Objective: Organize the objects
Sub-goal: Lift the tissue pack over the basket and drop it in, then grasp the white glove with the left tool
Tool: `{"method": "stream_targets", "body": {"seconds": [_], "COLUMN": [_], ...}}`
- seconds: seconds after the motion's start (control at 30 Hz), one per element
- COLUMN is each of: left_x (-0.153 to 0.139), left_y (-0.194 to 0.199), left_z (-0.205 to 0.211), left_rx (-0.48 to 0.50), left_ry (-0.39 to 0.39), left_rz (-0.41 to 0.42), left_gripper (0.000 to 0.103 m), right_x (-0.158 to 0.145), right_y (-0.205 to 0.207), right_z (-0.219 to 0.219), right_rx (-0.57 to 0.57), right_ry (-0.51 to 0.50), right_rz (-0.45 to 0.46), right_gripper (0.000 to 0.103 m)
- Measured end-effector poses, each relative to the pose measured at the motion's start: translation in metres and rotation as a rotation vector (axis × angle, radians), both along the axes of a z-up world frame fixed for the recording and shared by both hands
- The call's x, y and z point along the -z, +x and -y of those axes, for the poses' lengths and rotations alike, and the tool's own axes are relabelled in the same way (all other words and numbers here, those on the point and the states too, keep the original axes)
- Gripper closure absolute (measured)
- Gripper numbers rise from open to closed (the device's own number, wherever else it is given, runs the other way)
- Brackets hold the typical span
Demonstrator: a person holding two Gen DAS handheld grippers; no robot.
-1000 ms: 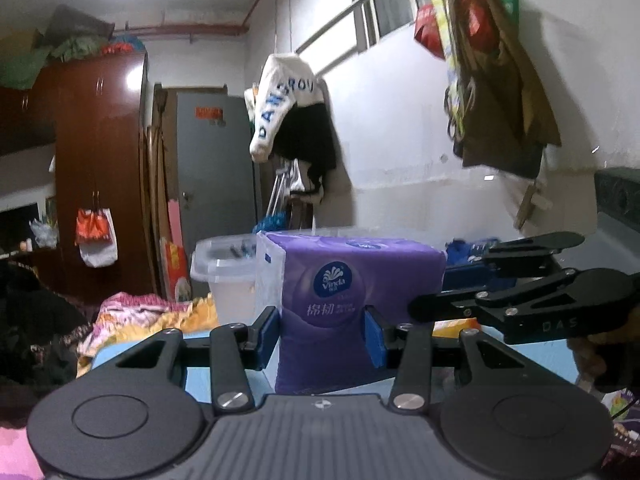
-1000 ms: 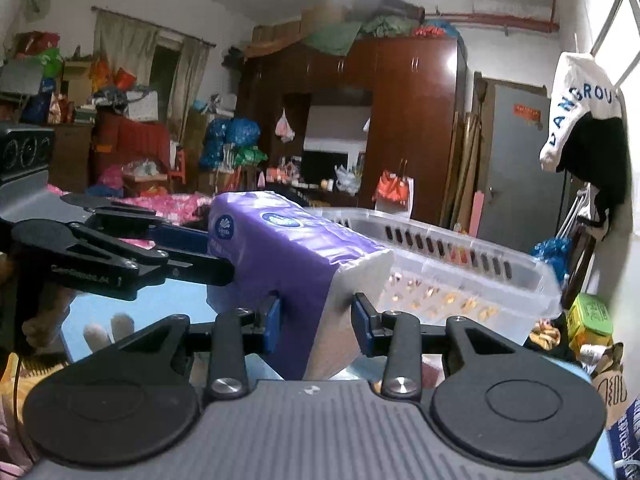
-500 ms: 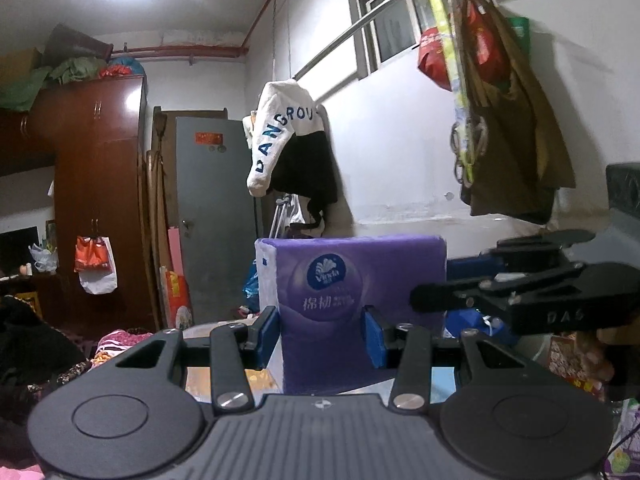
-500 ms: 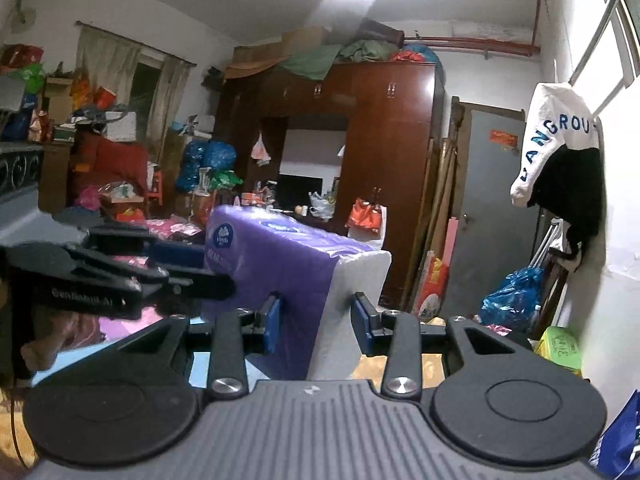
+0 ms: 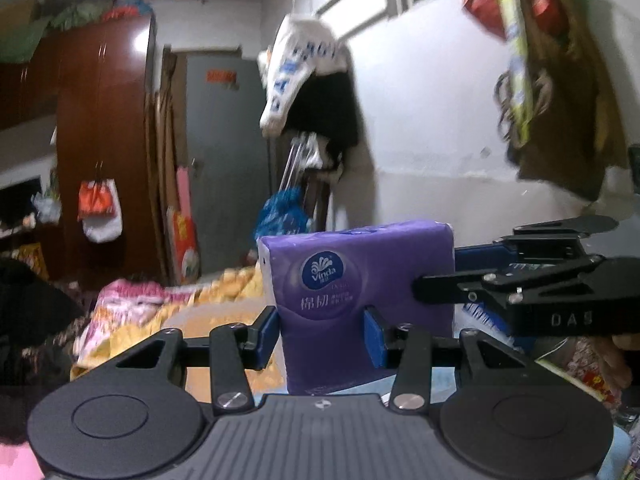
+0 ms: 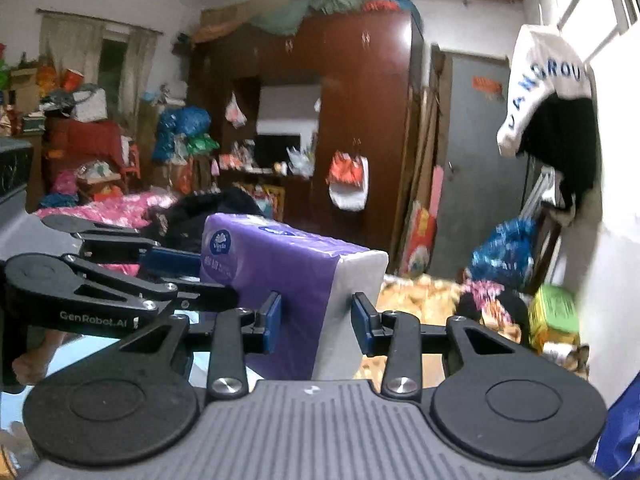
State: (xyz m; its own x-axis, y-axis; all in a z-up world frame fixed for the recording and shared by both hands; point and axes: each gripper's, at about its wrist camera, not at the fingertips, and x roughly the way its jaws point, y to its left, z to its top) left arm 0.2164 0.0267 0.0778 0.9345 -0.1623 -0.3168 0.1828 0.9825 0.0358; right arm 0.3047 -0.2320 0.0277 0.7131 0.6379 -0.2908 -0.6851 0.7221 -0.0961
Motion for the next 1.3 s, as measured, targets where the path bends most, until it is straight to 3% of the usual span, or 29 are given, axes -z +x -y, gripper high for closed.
{"method": "stream_targets", "body": {"seconds": [0.1, 0.17, 0.2, 0.23, 0.3, 0.43, 0.63, 0.8, 0.93, 1.03, 1.2, 1.3], "left_x": [0.01, 0.013, 0.013, 0.013, 0.01, 0.008, 0.032, 0.062, 0.088, 0.101, 0.116, 0.118], "left_y": [0.017, 0.016, 0.01, 0.002, -0.019, -0.07, -0.159, -0.198, -0.223, -0.234, -0.239, -0.241], "left_z": [0.009, 0.009, 0.006, 0.004, -0.002, -0.012, -0.034, -0.047, -0.056, -0.055, -0.03, -0.031], "left_rx": [-0.031, -0.056, -0.069, -0.076, -0.092, -0.055, -0.07, -0.169, -0.234, -0.221, -0.22, -0.244], "left_ry": [0.031, 0.036, 0.03, 0.027, 0.022, -0.025, -0.099, -0.094, -0.105, -0.137, -0.026, -0.039], "left_rz": [-0.071, -0.056, -0.038, -0.01, 0.046, 0.121, 0.225, 0.163, 0.145, 0.103, 0.101, 0.102], "left_gripper": [0.05, 0.041, 0.026, 0.016, 0.01, 0.0, 0.0, 0.0, 0.0, 0.002, 0.008, 0.014], "right_x": [0.012, 0.018, 0.02, 0.018, 0.019, 0.022, 0.05, 0.088, 0.101, 0.105, 0.108, 0.112], "right_y": [0.014, 0.019, 0.017, 0.013, -0.004, -0.043, -0.118, -0.163, -0.184, -0.194, -0.189, -0.185], "right_z": [-0.005, -0.003, 0.0, 0.005, 0.019, 0.052, 0.089, 0.077, 0.053, 0.04, 0.017, 0.008], "right_rx": [0.034, 0.059, 0.097, 0.127, 0.15, 0.136, 0.053, -0.013, -0.039, -0.071, -0.135, -0.139], "right_ry": [-0.027, -0.035, -0.032, -0.015, 0.038, 0.152, 0.298, 0.372, 0.3, 0.257, 0.233, 0.215], "right_rz": [-0.05, -0.077, -0.063, -0.045, -0.007, 0.003, -0.014, -0.129, -0.084, -0.058, -0.087, -0.096], "right_gripper": [0.06, 0.056, 0.043, 0.021, 0.0, 0.0, 0.0, 0.0, 0.0, 0.0, 0.004, 0.013]}}
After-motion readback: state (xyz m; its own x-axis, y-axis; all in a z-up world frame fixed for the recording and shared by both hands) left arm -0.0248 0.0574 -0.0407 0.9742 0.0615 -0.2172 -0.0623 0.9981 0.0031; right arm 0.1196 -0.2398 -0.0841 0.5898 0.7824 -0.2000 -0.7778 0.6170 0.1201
